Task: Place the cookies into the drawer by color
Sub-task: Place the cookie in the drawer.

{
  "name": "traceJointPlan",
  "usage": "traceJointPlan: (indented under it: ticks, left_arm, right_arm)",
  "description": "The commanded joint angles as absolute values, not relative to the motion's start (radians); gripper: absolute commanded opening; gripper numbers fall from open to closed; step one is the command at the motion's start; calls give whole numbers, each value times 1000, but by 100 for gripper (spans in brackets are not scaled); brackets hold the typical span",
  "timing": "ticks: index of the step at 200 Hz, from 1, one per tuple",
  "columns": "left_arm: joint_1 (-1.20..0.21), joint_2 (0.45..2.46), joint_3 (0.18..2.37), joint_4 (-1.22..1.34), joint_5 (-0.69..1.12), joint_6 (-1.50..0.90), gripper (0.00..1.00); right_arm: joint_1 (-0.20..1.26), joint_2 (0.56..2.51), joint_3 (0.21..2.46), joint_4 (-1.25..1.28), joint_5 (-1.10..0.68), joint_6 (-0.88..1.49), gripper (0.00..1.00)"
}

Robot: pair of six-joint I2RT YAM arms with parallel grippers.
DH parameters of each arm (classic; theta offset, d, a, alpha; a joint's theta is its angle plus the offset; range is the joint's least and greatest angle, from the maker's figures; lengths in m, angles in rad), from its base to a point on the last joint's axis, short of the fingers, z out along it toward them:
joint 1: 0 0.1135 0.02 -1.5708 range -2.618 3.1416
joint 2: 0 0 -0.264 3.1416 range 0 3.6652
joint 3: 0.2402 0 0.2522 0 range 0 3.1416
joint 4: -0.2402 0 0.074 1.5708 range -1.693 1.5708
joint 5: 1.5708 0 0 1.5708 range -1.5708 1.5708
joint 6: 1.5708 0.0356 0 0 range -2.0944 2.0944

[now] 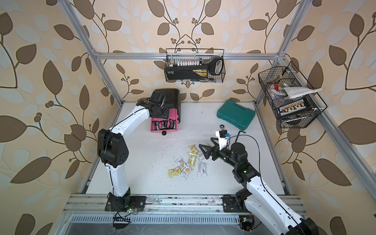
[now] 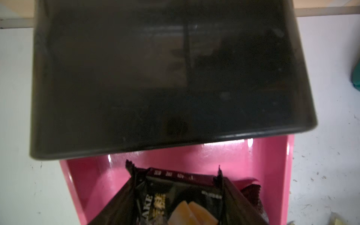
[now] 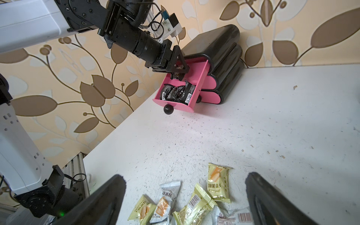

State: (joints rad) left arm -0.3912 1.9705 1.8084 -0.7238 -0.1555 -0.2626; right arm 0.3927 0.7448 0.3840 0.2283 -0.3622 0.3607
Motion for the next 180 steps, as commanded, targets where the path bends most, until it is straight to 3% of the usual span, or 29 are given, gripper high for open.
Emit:
traceJointPlan:
  ticks: [1, 59, 83, 124, 154, 180]
  left_arm:
    - [-379, 1957, 1853, -711, -170, -257, 71]
    - [-380, 1832, 1827, -725, -85, -298, 78]
    - [-383, 1711, 1741, -697, 29, -359, 79]
    - [-385, 1373, 1287, -431, 255, -635, 75]
    - [-399, 1201, 991, -261, 270, -834, 69]
    - [-406, 1169, 854, -173, 261, -899, 66]
  right_arm:
    - [397, 730, 392, 230, -349, 347, 99]
    - [397, 735, 394, 229, -350, 347, 99]
    - [398, 738, 394, 230, -351, 347, 99]
    - [398, 736, 395, 228, -353, 348, 99]
    - [397, 735, 394, 229, -355, 350, 99]
    - [398, 732, 393, 230, -354, 351, 99]
